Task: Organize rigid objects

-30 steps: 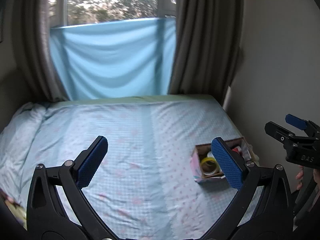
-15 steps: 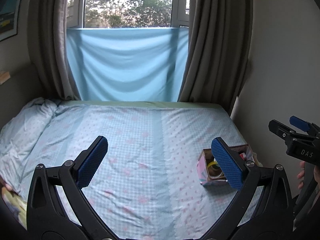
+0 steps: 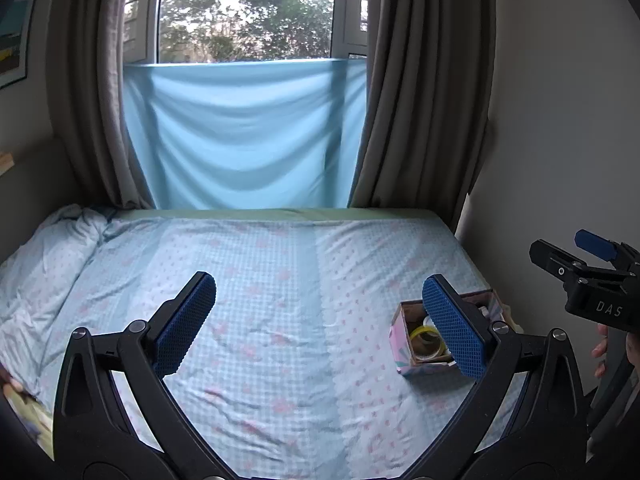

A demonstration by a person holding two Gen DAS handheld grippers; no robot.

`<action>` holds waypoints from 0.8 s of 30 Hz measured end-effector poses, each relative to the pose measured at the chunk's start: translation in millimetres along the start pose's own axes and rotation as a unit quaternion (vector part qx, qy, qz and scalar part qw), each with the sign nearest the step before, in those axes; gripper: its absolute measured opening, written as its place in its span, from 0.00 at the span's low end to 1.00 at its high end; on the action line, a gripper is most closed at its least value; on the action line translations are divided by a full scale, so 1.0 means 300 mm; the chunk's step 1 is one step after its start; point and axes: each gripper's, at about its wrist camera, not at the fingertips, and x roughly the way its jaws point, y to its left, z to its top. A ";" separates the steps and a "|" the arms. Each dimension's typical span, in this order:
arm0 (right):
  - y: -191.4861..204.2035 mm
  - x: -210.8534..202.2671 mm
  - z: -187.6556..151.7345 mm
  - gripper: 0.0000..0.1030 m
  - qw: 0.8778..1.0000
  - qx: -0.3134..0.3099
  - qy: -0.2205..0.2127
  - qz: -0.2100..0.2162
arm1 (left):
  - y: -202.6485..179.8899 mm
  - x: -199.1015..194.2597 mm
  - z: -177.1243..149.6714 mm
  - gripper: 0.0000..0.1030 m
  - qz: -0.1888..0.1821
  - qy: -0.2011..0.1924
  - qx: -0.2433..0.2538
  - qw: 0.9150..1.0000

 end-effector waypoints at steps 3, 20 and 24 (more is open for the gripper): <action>0.000 0.001 -0.001 0.99 1.000 0.000 -0.002 -0.002 | -0.001 0.001 0.001 1.00 0.002 -0.002 0.001 1.000; 0.007 0.012 -0.001 0.99 1.000 0.004 -0.005 -0.001 | 0.004 0.009 0.008 1.00 0.013 -0.009 0.002 1.000; 0.009 0.013 0.001 0.99 1.000 0.004 -0.005 -0.001 | 0.003 0.010 0.008 1.00 0.013 -0.011 0.001 1.000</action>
